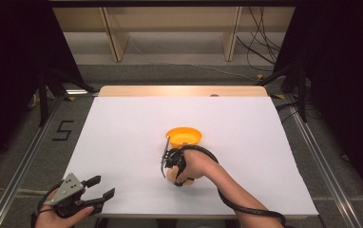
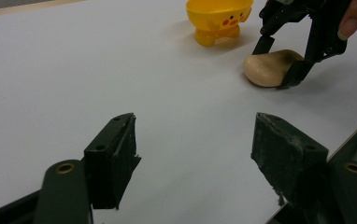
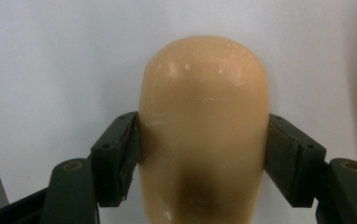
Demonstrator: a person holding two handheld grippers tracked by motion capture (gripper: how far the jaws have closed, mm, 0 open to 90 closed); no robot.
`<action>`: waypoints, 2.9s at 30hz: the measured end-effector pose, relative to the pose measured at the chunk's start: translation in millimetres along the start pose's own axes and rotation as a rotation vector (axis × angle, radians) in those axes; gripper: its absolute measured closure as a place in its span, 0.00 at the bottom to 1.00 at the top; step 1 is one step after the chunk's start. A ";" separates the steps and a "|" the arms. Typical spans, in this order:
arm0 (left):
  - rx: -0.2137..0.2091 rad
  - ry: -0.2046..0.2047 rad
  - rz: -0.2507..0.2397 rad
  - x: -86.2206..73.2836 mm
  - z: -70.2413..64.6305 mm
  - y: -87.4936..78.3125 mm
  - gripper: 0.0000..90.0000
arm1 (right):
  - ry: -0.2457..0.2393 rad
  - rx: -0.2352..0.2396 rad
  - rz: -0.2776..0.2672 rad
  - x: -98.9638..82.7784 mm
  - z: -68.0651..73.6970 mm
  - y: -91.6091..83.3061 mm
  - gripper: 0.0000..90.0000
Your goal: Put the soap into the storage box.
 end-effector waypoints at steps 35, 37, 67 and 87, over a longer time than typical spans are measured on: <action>0.004 0.017 0.010 0.0 0.1 -0.5 0.34 | -0.137 0.029 0.066 -34.2 -1.6 -31.7 0.38; 0.004 0.012 0.010 -0.1 -0.2 -0.3 0.34 | -0.136 0.025 0.066 -35.7 -3.3 -34.2 0.38; 0.000 0.015 0.004 0.9 -0.4 0.9 0.34 | -0.186 -0.015 0.008 -40.4 -23.0 -52.6 0.38; 0.000 0.015 0.004 0.9 -0.4 0.8 0.34 | -0.177 -0.039 -0.008 -37.2 -28.4 -66.8 0.38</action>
Point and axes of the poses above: each handheld gripper's, and its own axes: y roughly forward along the jaws, x roughly out of its top, z roughly to its left, the point moved 7 cm from there along y, roughly forward along the jaws, and after that the axes turned 12 degrees about y, right-handed, at the moved point
